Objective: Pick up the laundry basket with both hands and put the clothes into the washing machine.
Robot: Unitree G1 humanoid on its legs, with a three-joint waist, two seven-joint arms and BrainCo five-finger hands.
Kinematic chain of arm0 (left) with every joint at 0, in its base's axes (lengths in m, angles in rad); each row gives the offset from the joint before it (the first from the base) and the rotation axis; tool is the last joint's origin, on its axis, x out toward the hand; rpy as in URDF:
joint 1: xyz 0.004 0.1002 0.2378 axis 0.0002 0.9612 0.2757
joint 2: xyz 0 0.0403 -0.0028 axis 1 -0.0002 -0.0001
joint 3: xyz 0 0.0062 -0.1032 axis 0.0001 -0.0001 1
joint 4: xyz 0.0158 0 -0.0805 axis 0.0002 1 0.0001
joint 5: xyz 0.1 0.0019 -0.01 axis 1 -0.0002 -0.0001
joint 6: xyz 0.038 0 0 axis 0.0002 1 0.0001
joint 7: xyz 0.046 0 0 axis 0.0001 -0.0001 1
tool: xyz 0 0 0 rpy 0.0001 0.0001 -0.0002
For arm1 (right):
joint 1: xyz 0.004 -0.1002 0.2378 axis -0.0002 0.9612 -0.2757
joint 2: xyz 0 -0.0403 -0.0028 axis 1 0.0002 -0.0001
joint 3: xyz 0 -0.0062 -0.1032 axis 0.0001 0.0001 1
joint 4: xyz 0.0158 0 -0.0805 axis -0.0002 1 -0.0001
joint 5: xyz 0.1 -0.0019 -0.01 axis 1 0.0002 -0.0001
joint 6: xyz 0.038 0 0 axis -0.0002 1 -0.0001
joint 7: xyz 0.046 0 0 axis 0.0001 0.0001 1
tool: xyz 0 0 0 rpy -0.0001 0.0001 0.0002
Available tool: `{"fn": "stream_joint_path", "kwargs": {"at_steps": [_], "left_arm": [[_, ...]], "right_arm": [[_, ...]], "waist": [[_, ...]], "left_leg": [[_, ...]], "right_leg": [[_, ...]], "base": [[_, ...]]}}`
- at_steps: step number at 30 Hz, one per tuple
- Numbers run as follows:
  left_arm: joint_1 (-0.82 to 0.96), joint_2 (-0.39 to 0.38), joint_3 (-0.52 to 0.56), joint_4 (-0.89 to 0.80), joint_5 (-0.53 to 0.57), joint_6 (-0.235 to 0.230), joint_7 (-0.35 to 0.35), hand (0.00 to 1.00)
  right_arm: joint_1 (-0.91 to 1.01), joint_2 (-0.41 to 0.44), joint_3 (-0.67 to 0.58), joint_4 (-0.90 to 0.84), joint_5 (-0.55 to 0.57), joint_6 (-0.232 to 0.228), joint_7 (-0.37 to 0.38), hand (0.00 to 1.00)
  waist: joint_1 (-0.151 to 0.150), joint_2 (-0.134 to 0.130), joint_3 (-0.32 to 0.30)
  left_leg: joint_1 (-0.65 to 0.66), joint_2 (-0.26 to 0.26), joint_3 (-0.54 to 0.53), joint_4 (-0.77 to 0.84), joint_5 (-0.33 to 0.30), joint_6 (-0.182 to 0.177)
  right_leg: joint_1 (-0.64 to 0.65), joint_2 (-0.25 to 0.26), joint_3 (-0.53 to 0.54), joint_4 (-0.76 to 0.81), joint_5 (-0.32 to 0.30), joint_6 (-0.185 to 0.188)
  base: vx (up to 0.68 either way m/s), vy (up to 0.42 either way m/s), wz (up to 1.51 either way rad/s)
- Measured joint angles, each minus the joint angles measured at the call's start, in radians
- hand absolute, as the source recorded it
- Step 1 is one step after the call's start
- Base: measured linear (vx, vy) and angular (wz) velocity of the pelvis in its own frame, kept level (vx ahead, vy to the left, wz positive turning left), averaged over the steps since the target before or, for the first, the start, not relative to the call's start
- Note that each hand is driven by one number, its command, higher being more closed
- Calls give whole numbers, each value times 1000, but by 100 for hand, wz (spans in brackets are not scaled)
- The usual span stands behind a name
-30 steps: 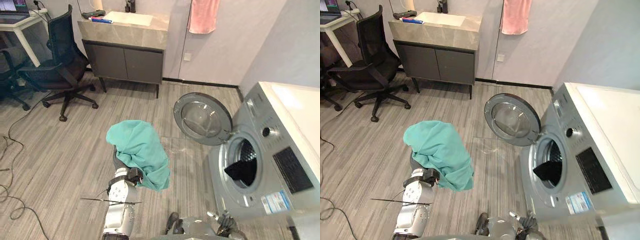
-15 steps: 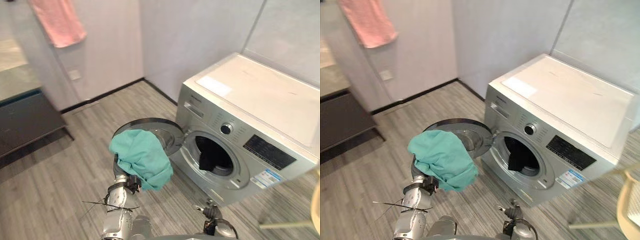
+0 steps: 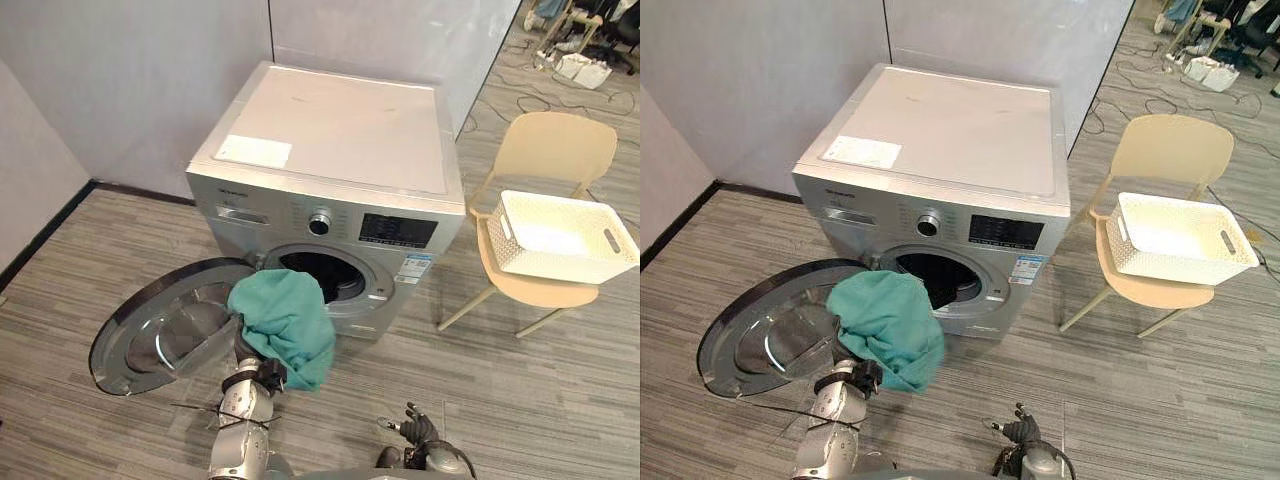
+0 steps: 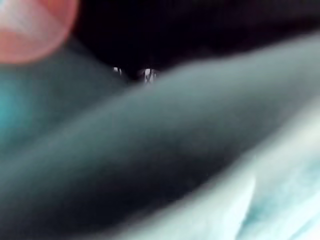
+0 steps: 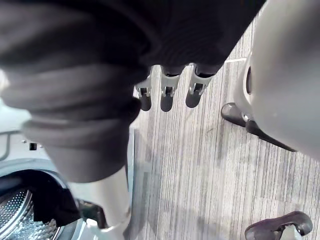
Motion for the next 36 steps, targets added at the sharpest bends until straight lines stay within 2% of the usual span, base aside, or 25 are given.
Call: {"fn": "stream_joint_path", "kwargs": {"at_steps": [2, 3, 4, 5, 6, 8, 10, 11, 12, 13, 14, 16, 18, 19, 20, 21, 24, 28, 31, 33, 36], "left_arm": [[7, -4, 51, 11, -42, 9, 2, 100], [17, -4, 86, 15, -67, 13, 5, 100], [23, -3, 106, 25, -88, 14, 12, 100], [25, -3, 109, 27, -94, 15, 20, 100], [28, 7, 108, 30, -94, 16, 27, 100], [19, 7, 104, 32, -94, 17, 28, 100], [-26, 6, 105, 37, -94, 17, 32, 100], [-80, 6, 110, 63, -102, 12, 51, 100], [-135, 0, 110, 95, -114, 10, 69, 100], [-174, 16, 115, 110, -115, 9, 75, 100], [-253, 38, 127, 139, -121, 9, 99, 100], [-370, 33, 150, 152, -160, -6, 138, 100], [-497, 32, 176, 151, -195, -50, 175, 100], [-576, 33, 199, 152, -204, -67, 189, 100], [-610, 35, 210, 152, -212, -75, 199, 100], [-697, 38, 242, 152, -237, -87, 219, 100], [-829, 53, 289, 182, -272, -96, 255, 100], [-969, 104, 347, 189, -296, -112, 301, 100], [-1065, 171, 349, 188, -313, -117, 319, 100], [-1099, 209, 348, 188, -326, -117, 332, 100], [-1148, 271, 339, 188, -332, -119, 346, 100]], "right_arm": [[-5, 0, 3, 2, -3, 0, 1, 0], [-10, -6, 16, -1, -2, -1, -1, 0], [-10, -13, 48, -4, -2, -3, -8, 0], [-10, -13, 60, -6, -1, -3, -13, 0], [-16, -20, 75, -9, -1, -1, -18, 0], [-42, -22, 85, -7, -1, 4, -29, 0], [-79, -25, 106, -8, 0, 8, -44, 0], [-101, -30, 127, -15, 10, 7, -56, 0], [-115, -48, 154, -54, 23, 7, -66, 0], [-138, -44, 161, -68, 31, 9, -69, 0], [-167, -35, 175, -142, 40, 9, -84, 0], [-225, -34, 190, -259, 61, -3, -104, 0], [-331, -17, 215, -371, 105, -33, -146, 0], [-390, -2, 224, -430, 168, -72, -171, 0], [-415, 10, 227, -457, 204, -94, -178, 0], [-452, 45, 243, -522, 281, -141, -197, 0], [-479, 76, 300, -557, 407, -196, -207, 0], [-475, 73, 357, -572, 604, -250, -156, 0], [-383, 36, 357, -671, 753, -310, -68, 0], [-325, 20, 356, -676, 783, -323, -30, 0], [-268, 10, 358, -673, 787, -321, 12, 0]], "waist": [[6, -1, 20], [5, 3, 46], [5, 4, 56], [6, 3, 61], [7, -10, 76], [4, -16, 102], [5, -24, 153], [5, -40, 185], [7, -28, 212], [6, -49, 243], [-1, -79, 296], [-4, -82, 348], [-6, -68, 391], [-18, -62, 418], [-21, -63, 432], [-22, -64, 446], [-26, -66, 455], [-50, -68, 467], [-65, -70, 470], [-80, -71, 471], [-81, -71, 471]], "left_leg": [[-3, 53, -29, 113, 0, 1], [-23, 92, -103, 234, 8, 50], [-82, 109, -220, 371, 52, 115], [-123, 111, -273, 434, 87, 121], [-188, 105, -354, 520, 56, 82], [-255, 85, -384, 527, 2, 7], [-294, 59, -337, 430, -13, -5], [-306, 28, -301, 317, -5, -9], [-322, 16, -280, 229, 36, -8], [-337, 16, -264, 266, 22, -8], [-376, 0, -249, 320, 7, 13], [-485, 1, -245, 418, -11, 38], [-619, 8, -245, 495, -50, 54], [-695, 12, -245, 527, -66, 67], [-732, 13, -245, 540, -68, 69], [-835, 18, -245, 562, -70, 73], [-987, 17, -238, 571, -56, 85], [-1142, 24, -265, 632, -46, 98], [-1227, 29, -303, 675, -46, 98], [-1248, 29, -308, 678, -46, 98], [-1281, 38, -309, 680, -47, 97]], "right_leg": [[18, 37, 4, 49, -50, -17], [52, 65, 17, 69, -79, -32], [70, 82, 37, 86, -107, -45], [73, 90, 47, 94, -117, -53], [67, 99, 66, 109, -136, -66], [48, 105, 91, 122, -150, -80], [12, 92, 125, 151, -156, -77], [-50, 68, 152, 219, -172, -55], [-125, 66, 191, 313, -206, -34], [-160, 48, 213, 364, -225, -26], [-229, 10, 239, 444, -241, -11], [-347, -11, 271, 528, -247, -1], [-494, -14, 302, 588, -252, 8], [-577, -14, 317, 621, -249, 13], [-616, -15, 320, 634, -246, 15], [-721, -14, 329, 650, -232, 18], [-879, -15, 339, 659, -203, 20], [-1019, -17, 335, 719, -202, 21], [-1087, -19, 315, 777, -204, 22], [-1108, -20, 310, 796, -210, 19], [-1135, -17, 307, 790, -241, 6]], "base": [[171, -305, -29], [107, -232, -48], [106, -210, -50], [101, -136, -52], [71, -91, -43], [71, -61, -46], [40, 40, -50], [12, 167, -71], [7, 154, -66], [-15, 182, -57], [-70, 164, -31], [-107, 158, -31], [-158, 133, -38], [-186, 136, -23], [-178, 105, -20], [-104, 42, -16], [-24, 32, -10], [75, -3, -2], [38, -11, 3], [8, -44, 16], [-39, -54, -3]]}}
